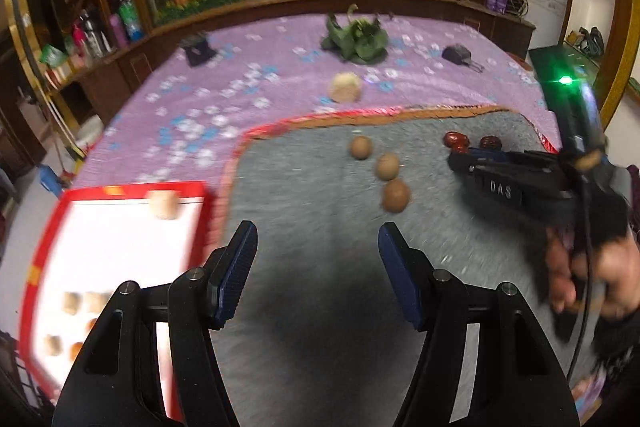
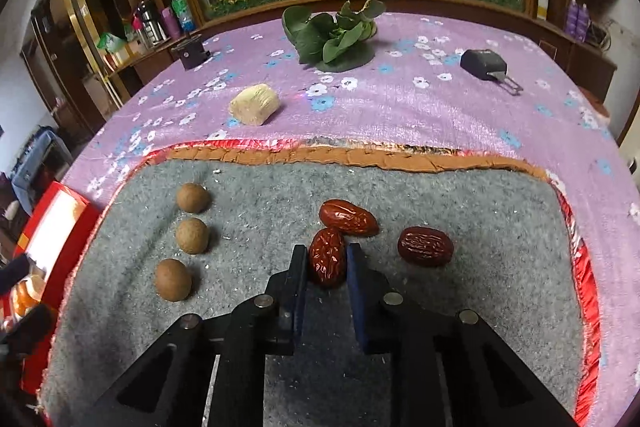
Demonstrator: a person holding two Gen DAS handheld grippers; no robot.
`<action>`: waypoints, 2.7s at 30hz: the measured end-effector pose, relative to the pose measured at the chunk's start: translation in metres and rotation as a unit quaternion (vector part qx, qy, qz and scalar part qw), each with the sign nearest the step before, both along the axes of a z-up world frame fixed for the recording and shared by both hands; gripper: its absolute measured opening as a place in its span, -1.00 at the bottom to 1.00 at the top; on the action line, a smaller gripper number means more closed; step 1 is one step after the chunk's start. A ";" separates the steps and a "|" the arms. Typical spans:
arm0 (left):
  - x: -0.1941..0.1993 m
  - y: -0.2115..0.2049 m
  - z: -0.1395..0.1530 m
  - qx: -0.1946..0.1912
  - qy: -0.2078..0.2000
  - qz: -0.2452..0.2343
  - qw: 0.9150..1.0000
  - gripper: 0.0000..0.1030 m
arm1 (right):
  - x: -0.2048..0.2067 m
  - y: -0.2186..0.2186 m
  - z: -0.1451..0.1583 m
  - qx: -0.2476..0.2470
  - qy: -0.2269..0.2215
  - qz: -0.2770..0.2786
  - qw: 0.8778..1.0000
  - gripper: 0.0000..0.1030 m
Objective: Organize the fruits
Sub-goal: 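Grasp a brown ball with the left tool while the right tool grasps a red date, then carry the brown ball and red date over the white tray and release both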
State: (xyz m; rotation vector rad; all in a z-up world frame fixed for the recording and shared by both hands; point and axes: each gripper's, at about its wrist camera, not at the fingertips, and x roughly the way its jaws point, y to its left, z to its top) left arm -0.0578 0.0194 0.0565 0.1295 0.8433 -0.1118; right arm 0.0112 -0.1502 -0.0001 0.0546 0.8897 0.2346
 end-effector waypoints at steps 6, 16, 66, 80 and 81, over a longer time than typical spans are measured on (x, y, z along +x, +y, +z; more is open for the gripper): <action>0.029 -0.039 -0.021 0.005 0.016 -0.025 1.000 0.23 | 0.000 -0.003 0.003 0.018 0.015 0.003 1.000 -0.63; 0.053 -0.048 -0.045 -0.019 0.047 -0.031 0.998 -0.51 | -0.001 -0.009 0.003 0.042 0.035 -0.001 0.999 -0.62; -0.082 0.183 0.038 0.002 -0.156 0.234 0.960 -0.56 | -0.070 0.177 0.057 0.092 -0.101 0.171 0.976 -0.64; -0.083 0.225 0.009 -0.005 -0.127 0.260 0.957 -0.56 | -0.091 0.279 0.029 0.069 -0.057 0.237 0.967 -0.64; -0.082 0.226 0.007 -0.004 -0.126 0.259 0.958 -0.56 | -0.090 0.280 0.028 0.069 -0.055 0.237 0.967 -0.64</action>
